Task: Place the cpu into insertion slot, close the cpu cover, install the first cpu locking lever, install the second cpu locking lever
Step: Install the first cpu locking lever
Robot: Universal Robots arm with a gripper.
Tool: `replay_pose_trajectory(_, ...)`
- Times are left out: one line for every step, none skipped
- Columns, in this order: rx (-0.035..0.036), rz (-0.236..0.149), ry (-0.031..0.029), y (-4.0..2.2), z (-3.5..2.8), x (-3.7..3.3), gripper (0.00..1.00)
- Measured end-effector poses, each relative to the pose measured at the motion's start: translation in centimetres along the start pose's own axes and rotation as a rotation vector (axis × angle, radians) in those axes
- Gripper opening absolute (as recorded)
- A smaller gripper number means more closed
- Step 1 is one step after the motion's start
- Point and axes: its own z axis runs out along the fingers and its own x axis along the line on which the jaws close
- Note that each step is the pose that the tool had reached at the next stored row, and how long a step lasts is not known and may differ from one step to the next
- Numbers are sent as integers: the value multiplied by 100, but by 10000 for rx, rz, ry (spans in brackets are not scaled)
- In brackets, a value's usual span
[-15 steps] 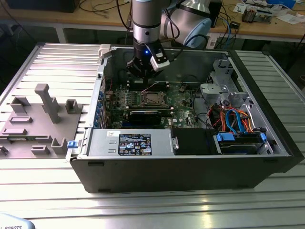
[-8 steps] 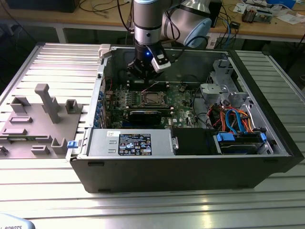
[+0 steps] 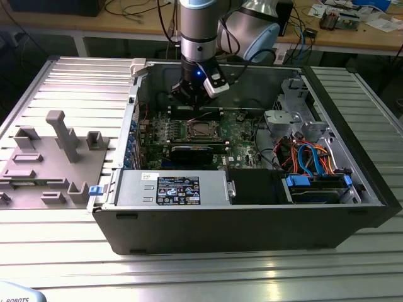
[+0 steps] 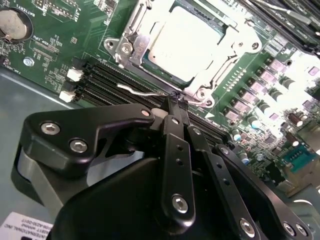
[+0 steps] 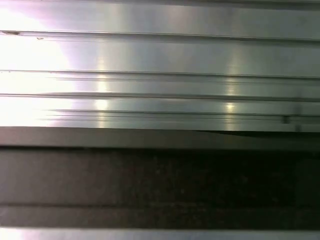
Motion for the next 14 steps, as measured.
replay_pose_trajectory(0, -13, 0, 0, 6, -12, 11)
replay_pose_trajectory(0, -34, 2, 0, 22, -36, 11)
replay_pose_trajectory(0, -44, 2, 0, 28, -46, 11)
replay_pose_trajectory(0, -52, 3, 0, 34, -55, 11)
replay_pose_trajectory(0, -61, 4, 0, 39, -65, 11)
replay_pose_trajectory(-1, -70, 4, 0, 45, -75, 11)
replay_pose_trajectory(-1, -83, 5, 1, 52, -90, 11)
replay_pose_trajectory(-2, -90, 5, 1, 58, -99, 11)
replay_pose_trajectory(-2, -98, 6, 1, 64, -109, 11)
replay_pose_trajectory(-2, -105, 6, 1, 70, -117, 11)
replay_pose_trajectory(-2, -112, 6, 1, 76, -126, 11)
replay_pose_trajectory(-2, -119, 7, 1, 82, -134, 11)
replay_pose_trajectory(-2, -125, 8, 0, 89, -144, 11)
replay_pose_trajectory(-2, -131, 8, 0, 94, -151, 11)
